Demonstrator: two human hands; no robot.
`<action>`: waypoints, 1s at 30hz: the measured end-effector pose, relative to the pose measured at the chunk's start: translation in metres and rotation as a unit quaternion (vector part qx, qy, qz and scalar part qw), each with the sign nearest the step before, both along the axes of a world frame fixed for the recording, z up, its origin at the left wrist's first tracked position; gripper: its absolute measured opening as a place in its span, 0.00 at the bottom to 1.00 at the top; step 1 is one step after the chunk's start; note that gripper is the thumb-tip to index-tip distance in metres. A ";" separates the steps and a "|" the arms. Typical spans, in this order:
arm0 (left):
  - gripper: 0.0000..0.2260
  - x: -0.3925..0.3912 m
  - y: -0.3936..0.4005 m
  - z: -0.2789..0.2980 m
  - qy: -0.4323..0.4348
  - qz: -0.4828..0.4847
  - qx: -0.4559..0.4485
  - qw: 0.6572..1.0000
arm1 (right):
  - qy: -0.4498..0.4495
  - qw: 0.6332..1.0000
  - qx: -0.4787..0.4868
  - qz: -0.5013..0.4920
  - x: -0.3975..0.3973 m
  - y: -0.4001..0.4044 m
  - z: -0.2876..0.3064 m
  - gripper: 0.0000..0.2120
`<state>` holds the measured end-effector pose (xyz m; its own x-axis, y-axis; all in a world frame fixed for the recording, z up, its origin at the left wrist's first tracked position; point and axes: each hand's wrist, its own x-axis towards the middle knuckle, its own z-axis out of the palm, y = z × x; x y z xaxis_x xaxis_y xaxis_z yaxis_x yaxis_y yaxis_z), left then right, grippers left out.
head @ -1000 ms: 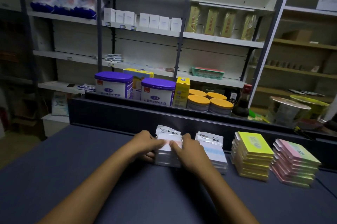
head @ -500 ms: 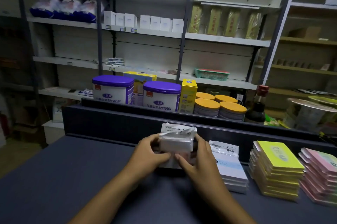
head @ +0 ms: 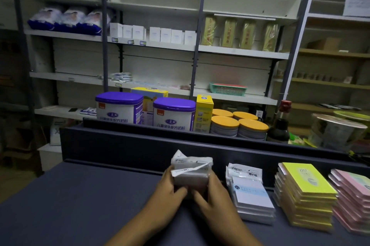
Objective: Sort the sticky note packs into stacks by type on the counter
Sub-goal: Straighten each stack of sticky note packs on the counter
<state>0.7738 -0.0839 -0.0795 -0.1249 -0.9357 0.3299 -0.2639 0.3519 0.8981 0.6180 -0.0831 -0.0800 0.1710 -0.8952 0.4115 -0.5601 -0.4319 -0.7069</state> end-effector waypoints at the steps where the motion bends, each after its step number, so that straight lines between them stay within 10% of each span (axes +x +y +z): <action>1: 0.24 0.001 -0.001 0.000 0.006 0.004 0.000 1.000 | -0.003 1.000 -0.004 -0.001 0.000 0.001 0.001 0.32; 30: 0.23 0.012 -0.011 -0.005 -0.023 -0.007 0.023 0.999 | -0.036 0.999 0.000 -0.025 -0.007 0.001 -0.003 0.20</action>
